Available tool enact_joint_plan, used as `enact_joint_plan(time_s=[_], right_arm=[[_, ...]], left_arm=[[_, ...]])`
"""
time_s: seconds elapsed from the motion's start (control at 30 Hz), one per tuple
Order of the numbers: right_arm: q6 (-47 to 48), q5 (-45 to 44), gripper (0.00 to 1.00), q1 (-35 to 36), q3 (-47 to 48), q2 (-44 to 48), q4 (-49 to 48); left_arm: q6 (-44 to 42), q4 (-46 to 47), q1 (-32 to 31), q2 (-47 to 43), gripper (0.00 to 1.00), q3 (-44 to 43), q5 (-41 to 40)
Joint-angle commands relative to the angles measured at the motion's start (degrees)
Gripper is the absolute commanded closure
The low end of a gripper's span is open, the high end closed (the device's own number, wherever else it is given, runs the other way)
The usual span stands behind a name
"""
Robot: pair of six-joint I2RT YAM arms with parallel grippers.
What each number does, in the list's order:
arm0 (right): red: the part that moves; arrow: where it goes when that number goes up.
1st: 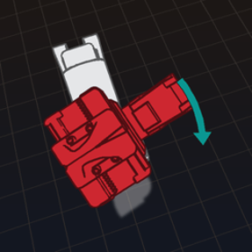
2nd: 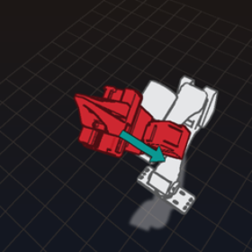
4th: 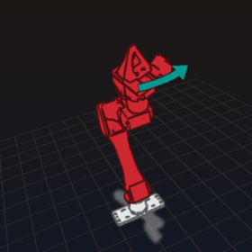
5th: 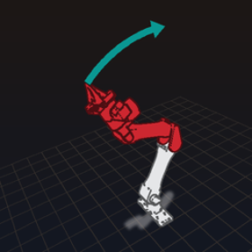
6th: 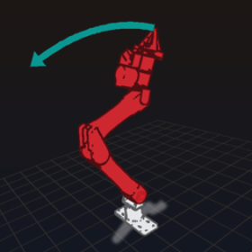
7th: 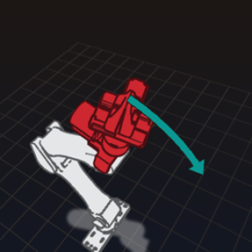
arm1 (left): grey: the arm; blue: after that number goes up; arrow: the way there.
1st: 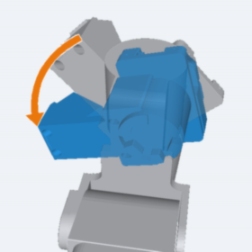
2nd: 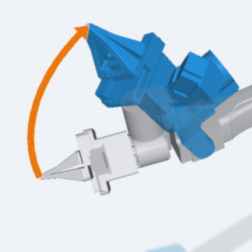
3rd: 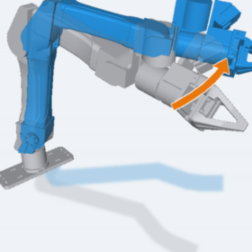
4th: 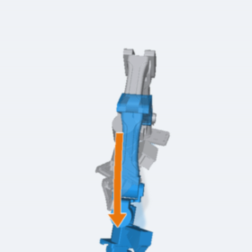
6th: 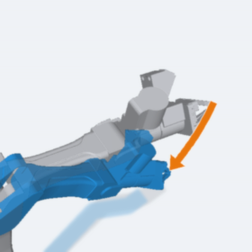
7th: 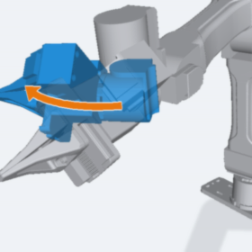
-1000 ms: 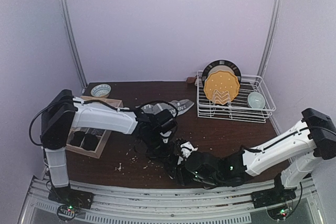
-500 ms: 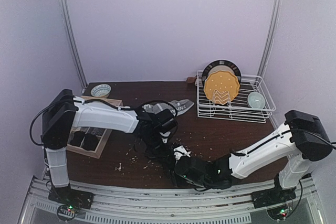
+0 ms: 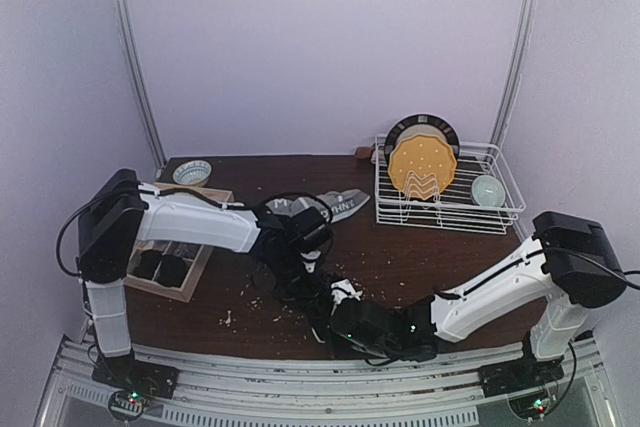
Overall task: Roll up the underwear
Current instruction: Roll the underwear at the center of the board.
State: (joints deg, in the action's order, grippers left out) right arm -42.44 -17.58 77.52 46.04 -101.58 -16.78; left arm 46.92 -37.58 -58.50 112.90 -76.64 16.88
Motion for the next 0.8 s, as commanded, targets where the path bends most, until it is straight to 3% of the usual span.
enact_joint_plan(time_s=[0.0, 0.13, 0.23, 0.47, 0.77], right_arm=[[-2.74, 3.49, 1.00, -0.61, -1.82, -1.97, -1.36], [-4.98, 5.37, 1.00, -1.60, -4.22, -2.05, -3.95], [-6.56, 7.98, 1.00, -3.40, -6.49, -2.11, -7.79], [-8.73, 12.86, 1.00, -5.84, -10.67, -3.64, -14.90], [-10.56, 13.90, 1.00, -6.95, -12.55, -5.23, -18.91]], left_arm=[[0.98, 0.54, -0.30, -2.40, 0.65, 5.33, -0.91], [2.75, 4.16, -0.30, -6.45, 0.45, 9.08, -1.09], [3.98, 6.00, -0.30, -10.09, 0.38, 12.18, -2.34], [9.07, 17.51, -0.49, -20.64, 0.37, 23.63, -5.73], [16.38, 25.33, -2.14, -19.16, 0.38, 25.56, -7.67]])
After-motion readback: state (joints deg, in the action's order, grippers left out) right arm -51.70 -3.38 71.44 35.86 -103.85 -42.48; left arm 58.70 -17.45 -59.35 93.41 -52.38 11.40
